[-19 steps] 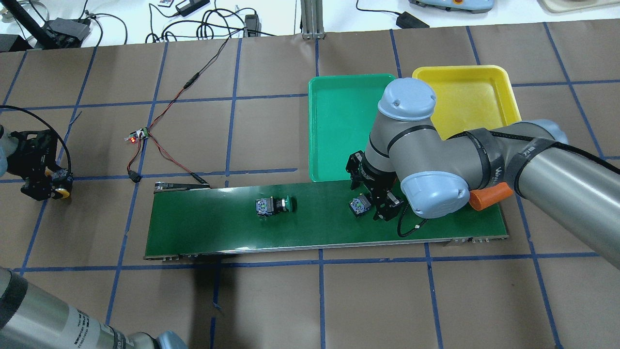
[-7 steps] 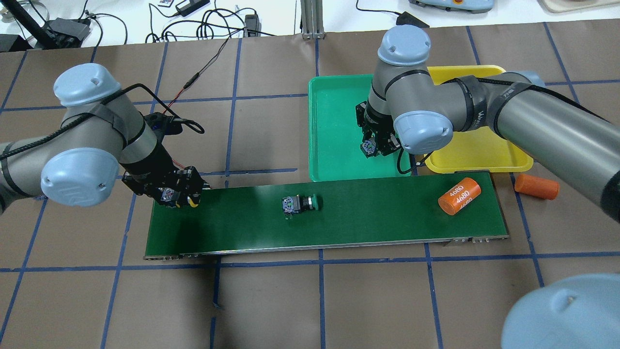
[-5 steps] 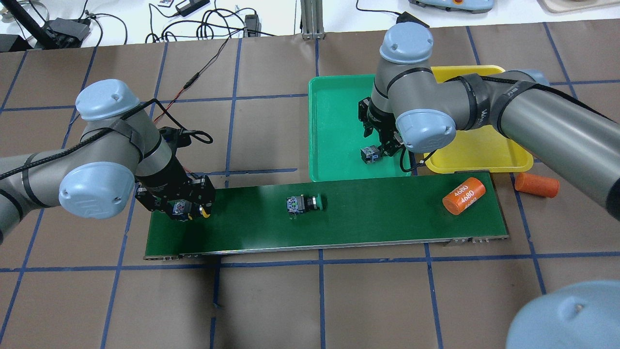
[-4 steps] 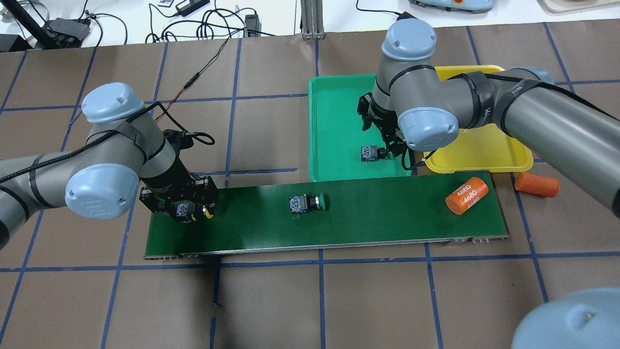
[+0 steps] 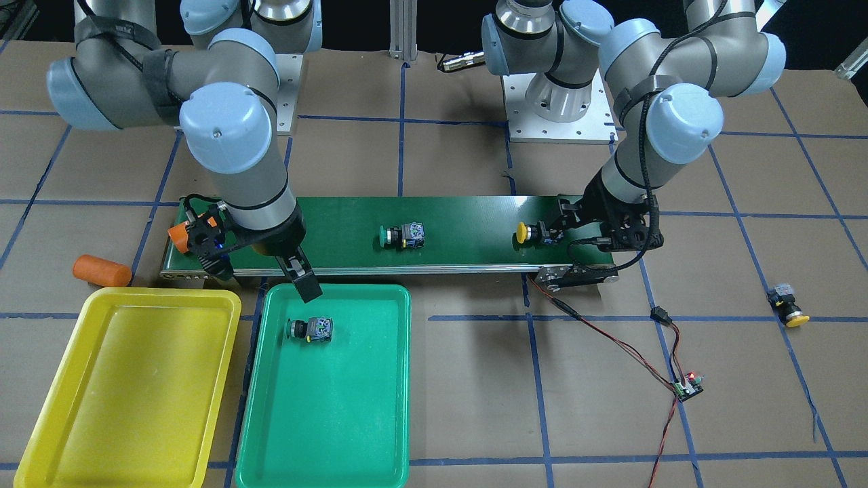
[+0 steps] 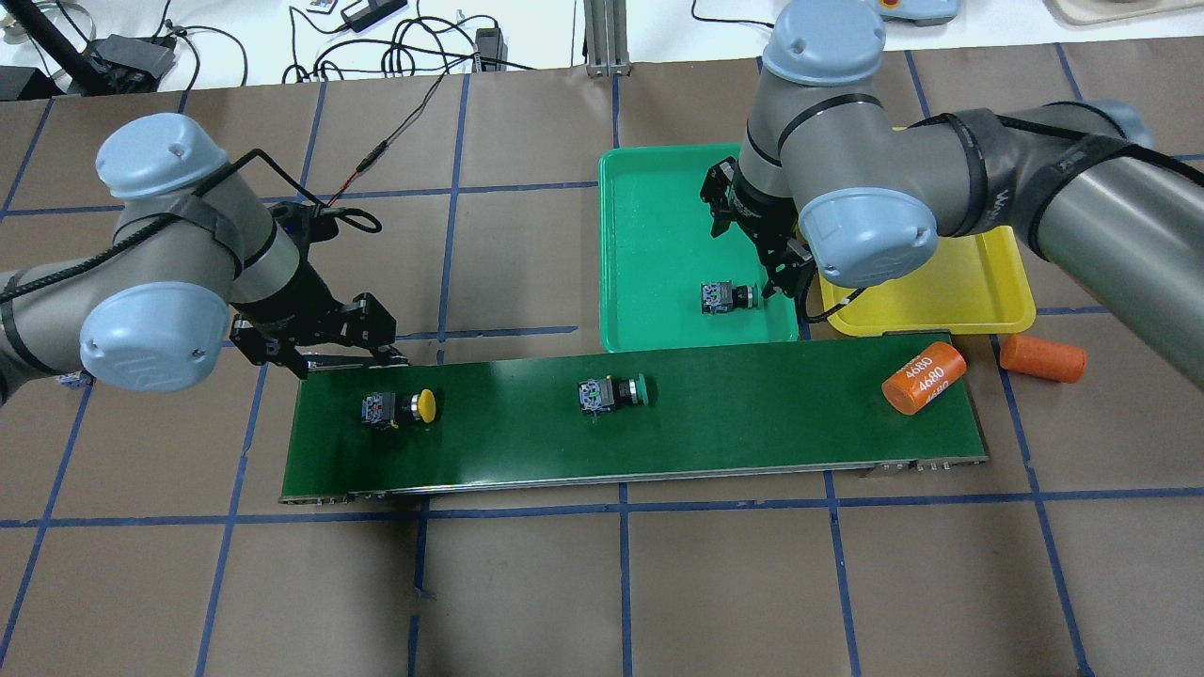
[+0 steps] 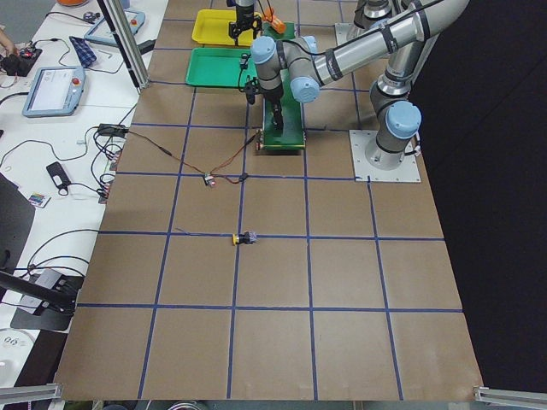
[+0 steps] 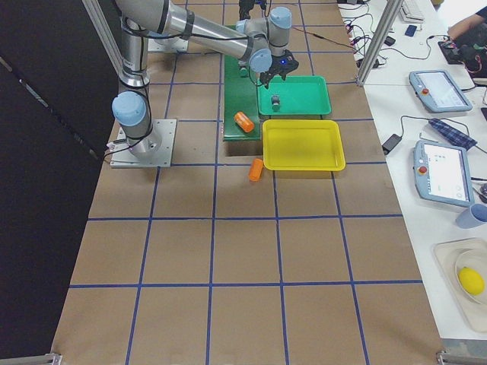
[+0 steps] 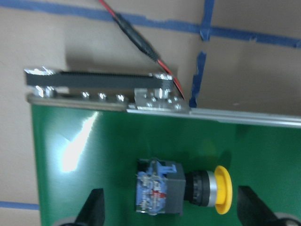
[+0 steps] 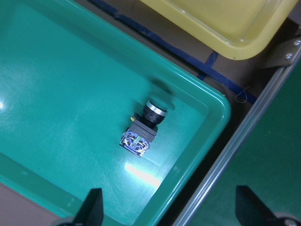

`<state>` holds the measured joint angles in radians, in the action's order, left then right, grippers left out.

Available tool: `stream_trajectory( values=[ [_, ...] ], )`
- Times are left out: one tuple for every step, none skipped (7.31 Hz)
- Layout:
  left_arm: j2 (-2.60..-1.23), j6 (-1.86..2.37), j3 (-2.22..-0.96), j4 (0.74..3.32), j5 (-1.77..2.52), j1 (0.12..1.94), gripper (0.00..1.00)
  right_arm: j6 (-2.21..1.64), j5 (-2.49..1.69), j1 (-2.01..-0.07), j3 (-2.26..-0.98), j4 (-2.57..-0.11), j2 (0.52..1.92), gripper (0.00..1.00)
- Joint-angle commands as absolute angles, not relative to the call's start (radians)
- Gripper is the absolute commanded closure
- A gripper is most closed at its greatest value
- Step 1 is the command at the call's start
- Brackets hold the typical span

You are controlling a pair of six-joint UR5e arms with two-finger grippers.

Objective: Sort buttons by color to trays
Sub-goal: 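Lower right gripper to second green button while left gripper withdraws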

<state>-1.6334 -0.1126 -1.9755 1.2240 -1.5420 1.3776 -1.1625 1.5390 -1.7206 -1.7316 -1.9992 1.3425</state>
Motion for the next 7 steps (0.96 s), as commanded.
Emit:
stream_trajectory(
  values=[
    [-1.663,-0.501,-1.942,1.22,-1.552,1.141,0.0,-1.179,1.534,-1.724,-1.733,-1.924,1.39,0.0],
    [-1.687,-0.714,-1.924,1.153,-1.604,1.067,0.0,-1.186,1.532,-1.727,-1.735,-1.919,1.399,0.0],
    [-1.744,-0.944,-1.89,1.117,-1.641,1.019,0.0,-1.184,1.529,-1.735,-1.735,-1.921,1.402,0.0],
    [-1.802,-1.153,-1.85,1.083,-1.64,0.955,0.0,-1.186,1.534,-1.735,-1.739,-1.919,1.398,0.0],
    [-1.859,-1.498,-1.827,0.971,-1.641,0.916,0.0,-1.186,1.528,-1.736,-1.764,-1.919,1.402,0.0],
    [-1.902,-1.755,-1.815,0.886,-1.643,0.907,0.0,-1.189,1.526,-1.738,-1.788,-1.922,1.404,0.0],
    [-1.939,-1.892,-1.803,0.871,-1.638,0.878,0.0,-1.231,1.485,-1.741,-1.804,-1.922,1.405,0.0]
  ],
)
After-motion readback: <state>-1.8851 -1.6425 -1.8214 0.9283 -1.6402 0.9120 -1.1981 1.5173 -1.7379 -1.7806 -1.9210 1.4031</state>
